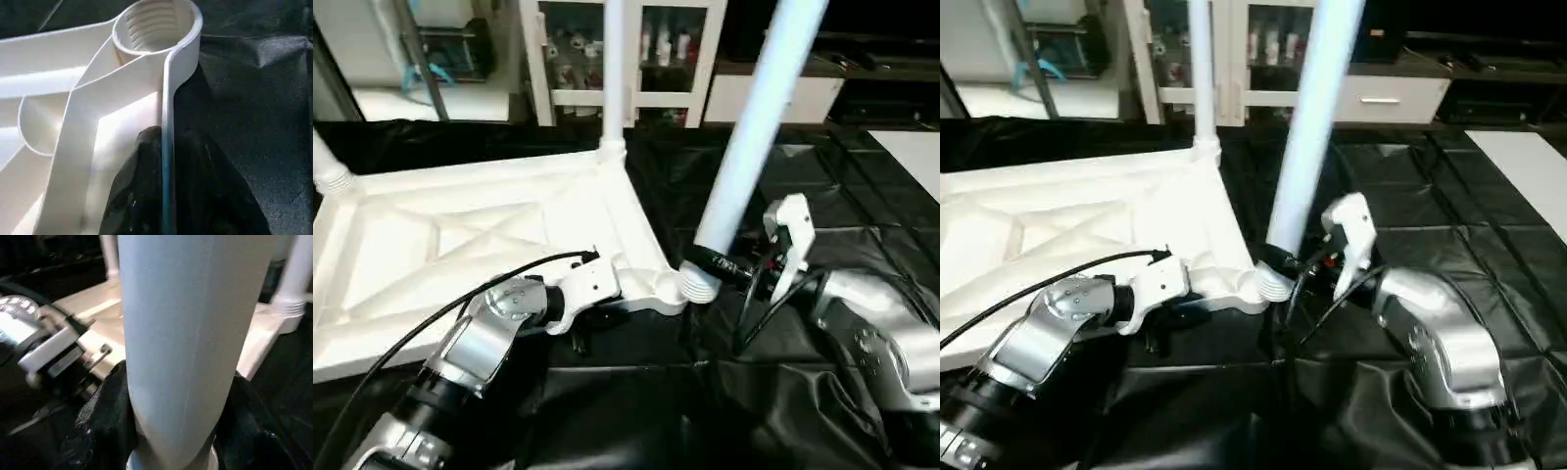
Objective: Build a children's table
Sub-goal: Pick table leg, then insert table leg to table base
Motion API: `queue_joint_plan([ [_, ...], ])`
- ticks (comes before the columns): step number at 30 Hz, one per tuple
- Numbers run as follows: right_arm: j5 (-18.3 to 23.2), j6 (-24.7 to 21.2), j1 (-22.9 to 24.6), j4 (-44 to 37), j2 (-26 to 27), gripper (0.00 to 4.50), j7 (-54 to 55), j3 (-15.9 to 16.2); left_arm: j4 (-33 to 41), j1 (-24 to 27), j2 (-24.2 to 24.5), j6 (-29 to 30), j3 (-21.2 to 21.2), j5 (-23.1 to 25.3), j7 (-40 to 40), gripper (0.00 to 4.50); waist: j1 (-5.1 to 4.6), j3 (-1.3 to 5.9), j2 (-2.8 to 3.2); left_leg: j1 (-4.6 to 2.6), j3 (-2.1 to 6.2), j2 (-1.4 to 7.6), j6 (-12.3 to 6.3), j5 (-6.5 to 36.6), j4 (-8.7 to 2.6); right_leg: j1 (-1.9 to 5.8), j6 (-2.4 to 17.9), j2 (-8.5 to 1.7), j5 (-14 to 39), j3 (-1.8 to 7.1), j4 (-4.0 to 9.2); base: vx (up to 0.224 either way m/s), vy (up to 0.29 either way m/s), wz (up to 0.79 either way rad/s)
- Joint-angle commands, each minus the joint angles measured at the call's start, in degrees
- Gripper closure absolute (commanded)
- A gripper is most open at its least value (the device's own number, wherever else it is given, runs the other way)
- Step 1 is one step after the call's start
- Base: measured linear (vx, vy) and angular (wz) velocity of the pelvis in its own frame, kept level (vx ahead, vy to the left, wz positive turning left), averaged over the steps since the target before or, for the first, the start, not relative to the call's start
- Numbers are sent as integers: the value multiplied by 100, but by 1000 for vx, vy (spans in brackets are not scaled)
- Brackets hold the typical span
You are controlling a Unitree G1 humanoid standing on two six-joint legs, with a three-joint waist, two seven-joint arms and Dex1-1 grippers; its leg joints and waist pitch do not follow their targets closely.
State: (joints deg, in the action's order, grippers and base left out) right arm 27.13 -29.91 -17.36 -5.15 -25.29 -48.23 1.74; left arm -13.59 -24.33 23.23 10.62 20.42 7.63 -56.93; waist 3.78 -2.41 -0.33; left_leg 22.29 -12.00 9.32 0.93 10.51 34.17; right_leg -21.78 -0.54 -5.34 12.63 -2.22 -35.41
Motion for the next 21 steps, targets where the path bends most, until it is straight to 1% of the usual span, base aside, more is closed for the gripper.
queue_joint_plan([
  [1, 58, 54, -115, 175, -74, 265, -254, 39, -283, -111, 42, -115, 88, -12, -157, 398, -9, 326, -37, -183, 202, 406, -157, 958, -425, 132, 1284, -331, 285, 210, 372, 0, 0, 0],
  [4, -2, 156, -285, 424, -79, 265, -436, 92, -505, -286, 77, -214, 66, -42, -258, 417, -12, 321, -44, -184, 204, 401, -111, 1079, -426, 129, 1317, -355, 483, 209, 394, 0, 0, 0],
  [5, -48, 230, -385, 583, -70, 265, -508, 128, -608, -390, 126, -197, 97, -52, -393, 428, -18, 322, -69, -181, 200, 400, -96, 1081, -425, 130, 1305, -357, 538, 211, 393, 0, 0, 0],
  [6, -59, 259, -421, 641, -65, 265, -539, 139, -650, -427, 146, -212, 114, -60, -447, 428, -23, 323, -64, -175, 203, 399, -92, 1075, -424, 130, 1310, -360, 564, 211, 387, 0, 0, 0],
  [7, -59, 259, -421, 641, -65, 265, -539, 139, -650, -427, 146, -212, 114, -60, -447, 438, -20, 318, -53, -190, 196, 407, -63, 1114, -425, 113, 1315, -364, 619, 215, 395, 0, 0, 0],
  [8, -66, 277, -443, 678, -61, 265, -559, 146, -680, -451, 158, -229, 124, -64, -480, 438, -17, 321, -54, -182, 201, 410, -55, 1073, -424, 126, 1321, -364, 552, 216, 386, 0, 0, 0],
  [9, -71, 303, -492, 751, -42, 265, -583, 144, -758, -503, 161, -199, 134, -80, -540, 449, -20, 325, -63, -186, 197, 410, -64, 1041, -424, 126, 1328, -359, 503, 214, 381, 0, 0, 0],
  [10, -78, 335, -535, 814, -22, 265, -608, 146, -833, -549, 166, -145, 146, -100, -627, 449, -22, 336, -61, -191, 191, 398, -86, 966, -412, 122, 1379, -354, 382, 209, 365, 0, 0, 0],
  [12, -97, 420, -638, 984, 26, 265, -643, 153, -995, -628, 218, -163, 224, -58, -805, 449, -20, 336, -66, -182, 188, 400, -124, 894, -405, 133, 1416, -353, 258, 208, 348, 0, 0, 0],
  [13, -125, 485, -703, 1104, 69, 265, -651, 152, -1073, -659, 270, -204, 300, 12, -877, 449, -24, 337, -34, -188, 186, 396, -121, 922, -402, 123, 1434, -354, 265, 208, 357, 0, 0, 0],
  [15, -159, 552, -780, 1247, 119, 265, -640, 149, -1116, -672, 320, -281, 373, 61, -967, 449, -24, 333, -48, -185, 187, 399, -105, 965, -405, 133, 1448, -355, 283, 211, 358, 0, 0, 0],
  [16, -190, 606, -835, 1359, 156, 265, -643, 152, -1124, -671, 349, -329, 420, 83, -1023, 449, -34, 330, -21, -189, 189, 399, -83, 1011, -411, 124, 1459, -354, 322, 208, 364, 0, 0, 0],
  [17, -227, 650, -872, 1453, 182, 265, -648, 169, -1096, -650, 362, -337, 451, 87, -1062, 449, -35, 327, -22, -191, 193, 404, -32, 1107, -417, 124, 1456, -355, 428, 207, 372, 0, 0, 0],
  [19, -273, 687, -906, 1579, 211, 265, -695, 224, -1019, -599, 356, -318, 488, 81, -1088, 449, -33, 325, -18, -203, 193, 410, 31, 1158, -425, 118, 1468, -352, 466, 207, 370, 0, 0, 0],
  [21, -253, 659, -901, 1597, 205, 265, -785, 266, -1009, -590, 322, -314, 489, 75, -1056, 449, -30, 328, -46, -208, 187, 414, 40, 1183, -428, 123, 1477, -342, 432, 204, 362, 0, 0, 0],
])
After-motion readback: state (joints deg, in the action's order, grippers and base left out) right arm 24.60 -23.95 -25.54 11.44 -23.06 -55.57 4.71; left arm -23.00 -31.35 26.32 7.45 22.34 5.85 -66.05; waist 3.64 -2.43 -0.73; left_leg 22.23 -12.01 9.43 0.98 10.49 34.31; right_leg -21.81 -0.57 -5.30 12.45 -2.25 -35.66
